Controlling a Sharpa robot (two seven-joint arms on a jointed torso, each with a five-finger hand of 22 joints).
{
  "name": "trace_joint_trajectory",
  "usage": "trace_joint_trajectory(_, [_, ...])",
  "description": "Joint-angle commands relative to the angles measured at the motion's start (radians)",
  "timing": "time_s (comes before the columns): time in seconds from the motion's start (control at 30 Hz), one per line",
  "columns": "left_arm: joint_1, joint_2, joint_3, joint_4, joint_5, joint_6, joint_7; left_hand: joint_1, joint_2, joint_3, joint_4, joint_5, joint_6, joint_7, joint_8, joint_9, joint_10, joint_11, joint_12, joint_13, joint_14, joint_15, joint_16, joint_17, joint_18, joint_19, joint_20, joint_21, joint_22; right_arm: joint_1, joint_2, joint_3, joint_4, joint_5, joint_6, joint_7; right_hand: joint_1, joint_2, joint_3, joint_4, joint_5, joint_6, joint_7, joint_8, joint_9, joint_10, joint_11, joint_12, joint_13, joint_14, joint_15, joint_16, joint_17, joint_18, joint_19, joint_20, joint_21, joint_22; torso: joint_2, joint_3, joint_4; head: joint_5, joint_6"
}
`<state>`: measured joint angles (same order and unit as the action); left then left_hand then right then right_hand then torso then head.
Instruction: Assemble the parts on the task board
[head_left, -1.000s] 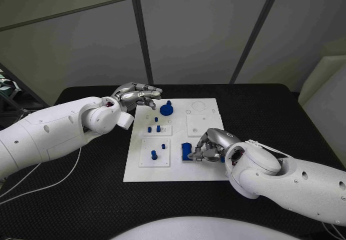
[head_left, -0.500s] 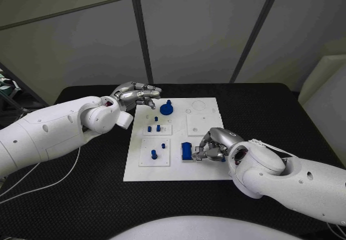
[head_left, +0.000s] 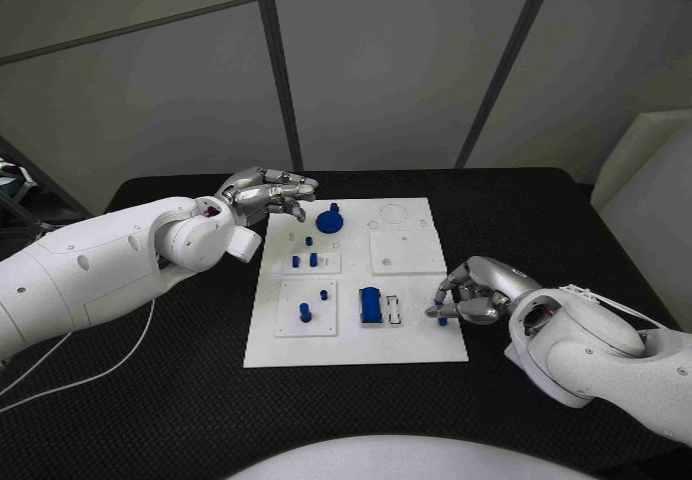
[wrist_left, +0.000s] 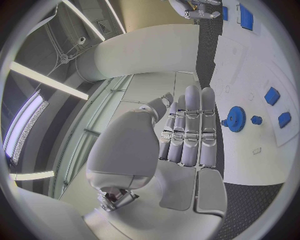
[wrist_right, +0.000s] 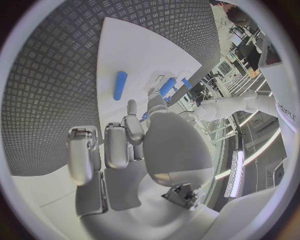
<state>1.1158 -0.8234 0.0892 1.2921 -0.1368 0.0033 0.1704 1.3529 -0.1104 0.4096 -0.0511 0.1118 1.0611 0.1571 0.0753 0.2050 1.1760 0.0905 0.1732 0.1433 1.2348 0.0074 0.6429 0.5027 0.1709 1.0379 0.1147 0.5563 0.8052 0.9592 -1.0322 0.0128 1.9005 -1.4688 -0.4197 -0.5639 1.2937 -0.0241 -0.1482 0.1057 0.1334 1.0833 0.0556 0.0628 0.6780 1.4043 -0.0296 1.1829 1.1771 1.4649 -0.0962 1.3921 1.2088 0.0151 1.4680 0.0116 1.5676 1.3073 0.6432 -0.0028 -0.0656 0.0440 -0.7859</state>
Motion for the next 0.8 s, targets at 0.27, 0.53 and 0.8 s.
trace_joint_trajectory(0.27, [-0.002, -0.001, 0.001, 0.006, 0.005, 0.004, 0.011, -0.002, 0.009, -0.001, -0.003, 0.001, -0.008, 0.000, -0.004, 0.001, -0.007, -0.001, -0.001, 0.001, 0.002, 0.005, -0.005, -0.001, 0.010, 0.005, 0.003, -0.004, -0.001, 0.000, -0.049, 0.000, -0.011, 0.017, -0.003, 0.055, 0.005, 0.039, -0.027, -0.008, 0.041, 0.049, -0.008, 0.000, -0.101, 0.011, 0.001, -0.001, 0.007, 0.046, 0.003, 0.015, 0.034, -0.015, 0.103, 0.008, 0.003, 0.263, 0.002, 0.0022, 0.0006, -0.029, 0.004])
trace_joint_trajectory(0.53, [-0.006, 0.000, 0.001, 0.006, 0.005, 0.005, 0.011, -0.002, 0.009, -0.002, -0.004, 0.002, -0.008, 0.000, -0.004, 0.002, -0.007, -0.001, -0.001, 0.001, 0.002, 0.005, -0.005, -0.001, 0.010, 0.006, 0.003, -0.004, -0.001, -0.001, -0.019, -0.001, -0.045, -0.023, 0.038, -0.001, -0.015, 0.040, -0.048, 0.002, 0.048, 0.068, -0.011, 0.002, -0.119, 0.016, 0.000, 0.004, 0.014, 0.046, 0.001, 0.018, 0.039, -0.015, 0.103, 0.006, 0.003, 0.263, 0.002, 0.0008, 0.0027, -0.036, 0.001])
trace_joint_trajectory(0.8, [-0.007, 0.001, 0.001, 0.005, 0.005, 0.007, 0.011, -0.002, 0.009, -0.002, -0.004, 0.002, -0.008, 0.000, -0.004, 0.002, -0.007, -0.001, -0.001, 0.001, 0.002, 0.005, -0.005, -0.001, 0.010, 0.006, 0.003, -0.004, -0.001, -0.003, 0.021, -0.001, -0.072, -0.036, 0.064, -0.026, -0.030, 0.046, -0.058, 0.015, 0.054, 0.074, -0.012, 0.002, -0.127, 0.019, -0.001, 0.008, 0.019, 0.047, 0.000, 0.020, 0.044, -0.015, 0.103, 0.005, 0.003, 0.263, 0.002, -0.0006, 0.0053, -0.033, -0.002])
